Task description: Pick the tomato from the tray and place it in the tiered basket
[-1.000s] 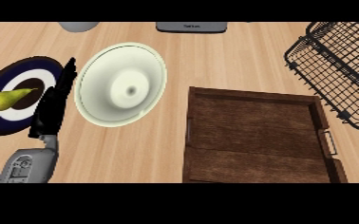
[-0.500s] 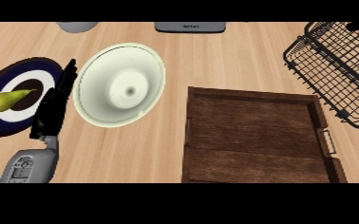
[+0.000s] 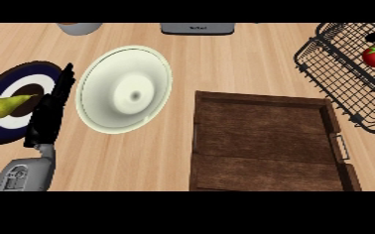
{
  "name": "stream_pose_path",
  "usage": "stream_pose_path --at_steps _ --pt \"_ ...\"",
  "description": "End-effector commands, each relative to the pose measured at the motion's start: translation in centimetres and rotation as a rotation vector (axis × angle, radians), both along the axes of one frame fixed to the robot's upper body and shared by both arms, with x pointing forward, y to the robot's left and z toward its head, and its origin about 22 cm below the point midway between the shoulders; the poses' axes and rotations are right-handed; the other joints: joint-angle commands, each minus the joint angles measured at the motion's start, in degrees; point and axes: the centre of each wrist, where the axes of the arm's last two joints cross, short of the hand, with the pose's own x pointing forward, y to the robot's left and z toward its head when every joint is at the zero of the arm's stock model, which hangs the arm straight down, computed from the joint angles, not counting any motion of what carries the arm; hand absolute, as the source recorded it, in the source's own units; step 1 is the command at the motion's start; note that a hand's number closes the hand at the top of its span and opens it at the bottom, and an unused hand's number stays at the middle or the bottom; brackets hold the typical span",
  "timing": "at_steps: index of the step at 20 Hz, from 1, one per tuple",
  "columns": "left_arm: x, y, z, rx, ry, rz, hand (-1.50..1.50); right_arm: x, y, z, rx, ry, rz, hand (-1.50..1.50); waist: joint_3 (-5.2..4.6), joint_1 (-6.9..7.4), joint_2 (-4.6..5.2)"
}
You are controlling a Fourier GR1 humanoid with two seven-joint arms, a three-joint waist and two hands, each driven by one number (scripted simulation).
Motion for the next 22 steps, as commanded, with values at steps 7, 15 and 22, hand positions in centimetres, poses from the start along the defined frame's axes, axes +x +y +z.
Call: stream_pose_path --at_steps 7,15,22 --pt "-0.4 -1.8 -0.7 0.006 0.001 0.009 0.00 -0.4 1.1 3.9 -0.141 -0.246 -0.091 -1.50 -0.12 -1.29 -0.63" --pt "-1.7 2.4 -0.3 -0.001 0.034 0.084 0.00 -4.3 0.4 5.2 0.050 -0.335 -0.160 -1.50 -0.20 -4.41 -1.95" --pt "-2.5 2.4 -0.8 0.001 0.046 0.092 0.00 -10.4 1.9 3.2 0.041 -0.367 -0.096 -1.50 -0.18 -6.17 -2.48"
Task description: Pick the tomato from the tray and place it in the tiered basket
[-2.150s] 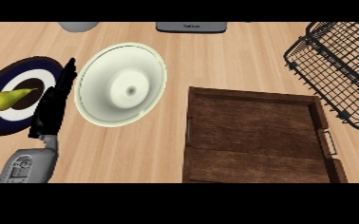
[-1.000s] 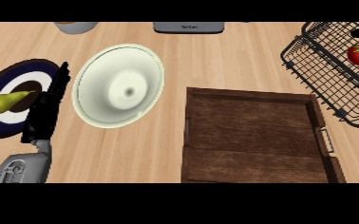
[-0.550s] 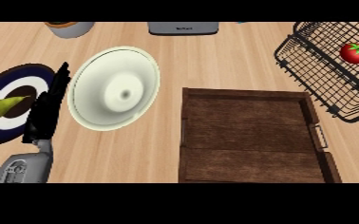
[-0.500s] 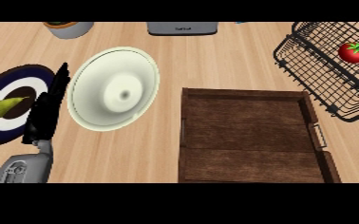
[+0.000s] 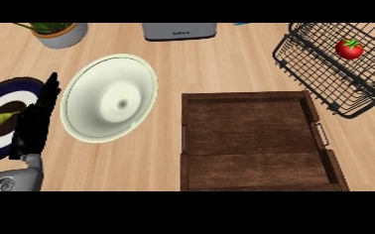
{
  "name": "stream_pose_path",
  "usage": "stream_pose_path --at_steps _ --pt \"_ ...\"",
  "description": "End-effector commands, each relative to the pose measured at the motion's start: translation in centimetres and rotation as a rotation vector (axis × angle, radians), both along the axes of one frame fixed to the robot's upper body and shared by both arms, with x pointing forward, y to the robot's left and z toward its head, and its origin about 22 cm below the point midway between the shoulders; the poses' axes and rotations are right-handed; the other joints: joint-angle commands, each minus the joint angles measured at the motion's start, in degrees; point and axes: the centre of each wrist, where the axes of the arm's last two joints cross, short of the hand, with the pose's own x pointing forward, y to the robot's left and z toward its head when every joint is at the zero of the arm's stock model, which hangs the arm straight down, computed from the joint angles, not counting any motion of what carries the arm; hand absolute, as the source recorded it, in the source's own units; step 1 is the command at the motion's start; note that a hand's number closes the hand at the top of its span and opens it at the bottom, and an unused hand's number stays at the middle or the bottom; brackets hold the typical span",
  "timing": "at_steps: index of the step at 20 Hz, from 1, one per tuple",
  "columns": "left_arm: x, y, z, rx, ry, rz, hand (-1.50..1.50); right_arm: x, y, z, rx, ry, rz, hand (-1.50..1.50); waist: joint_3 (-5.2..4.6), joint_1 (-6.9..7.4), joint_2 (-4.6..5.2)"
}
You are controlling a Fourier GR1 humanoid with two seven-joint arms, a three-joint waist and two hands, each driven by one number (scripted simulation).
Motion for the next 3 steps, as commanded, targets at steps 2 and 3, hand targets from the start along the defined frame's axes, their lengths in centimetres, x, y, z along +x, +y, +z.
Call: stream_pose_path --at_steps 2,3 --pt "-1.1 1.1 0.2 -0.007 0.011 0.021 0.00 -5.9 0.7 -1.4 0.041 -0.044 0.010 -1.50 0.07 -0.83 -0.30" --pt "0.3 0.7 1.1 0.004 -0.015 0.009 0.00 -6.8 2.2 -1.3 0.042 -0.090 0.037 -1.50 0.05 -0.96 0.07"
